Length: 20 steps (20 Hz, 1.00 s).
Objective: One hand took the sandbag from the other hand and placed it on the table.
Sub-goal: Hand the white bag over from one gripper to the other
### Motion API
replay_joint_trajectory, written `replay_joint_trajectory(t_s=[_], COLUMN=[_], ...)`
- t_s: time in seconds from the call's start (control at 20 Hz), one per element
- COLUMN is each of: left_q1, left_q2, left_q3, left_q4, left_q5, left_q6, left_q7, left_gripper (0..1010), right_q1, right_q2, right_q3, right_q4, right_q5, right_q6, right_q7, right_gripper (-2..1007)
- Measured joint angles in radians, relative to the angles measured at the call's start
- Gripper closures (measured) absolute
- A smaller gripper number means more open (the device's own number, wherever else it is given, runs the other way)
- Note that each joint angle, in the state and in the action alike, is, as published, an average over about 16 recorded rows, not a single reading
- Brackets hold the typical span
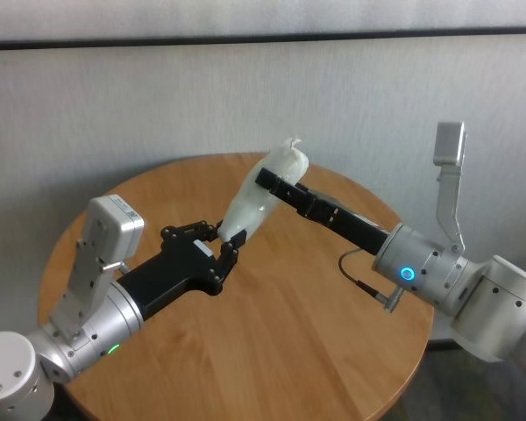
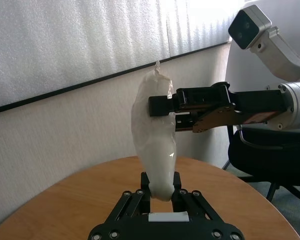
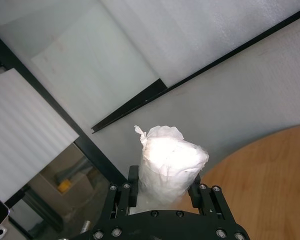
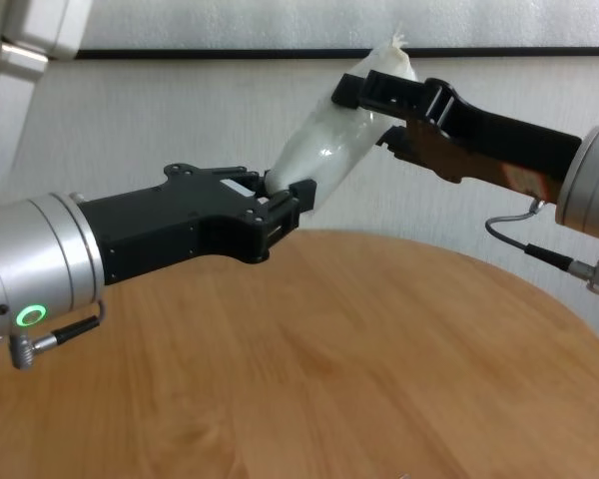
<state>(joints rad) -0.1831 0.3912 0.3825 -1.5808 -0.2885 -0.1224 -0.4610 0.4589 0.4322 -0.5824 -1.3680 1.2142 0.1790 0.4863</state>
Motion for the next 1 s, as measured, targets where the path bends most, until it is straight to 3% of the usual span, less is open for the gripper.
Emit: replay_joint_trajectory(t_s=[0.3, 1.0], left_q1=[0.000, 0.000], left_q2=[0.000, 0.000], left_q3=[0.000, 0.000], left_q4=[0.000, 0.000], left_q5=[0.000, 0.000], left_q6=[0.000, 0.000], left_q7=[0.000, 0.000], left_gripper=[607, 137], right_q1=[0.000, -0.002], right_q2=[0.002, 0.004], right_q3=[-0.002, -0.002], right_q4=[-0.001, -0.002], right_q5=[0.005, 0.008], right_q6=[-0.008, -0.019], right_q7=[-0.003, -0.004], right_gripper=[438, 438])
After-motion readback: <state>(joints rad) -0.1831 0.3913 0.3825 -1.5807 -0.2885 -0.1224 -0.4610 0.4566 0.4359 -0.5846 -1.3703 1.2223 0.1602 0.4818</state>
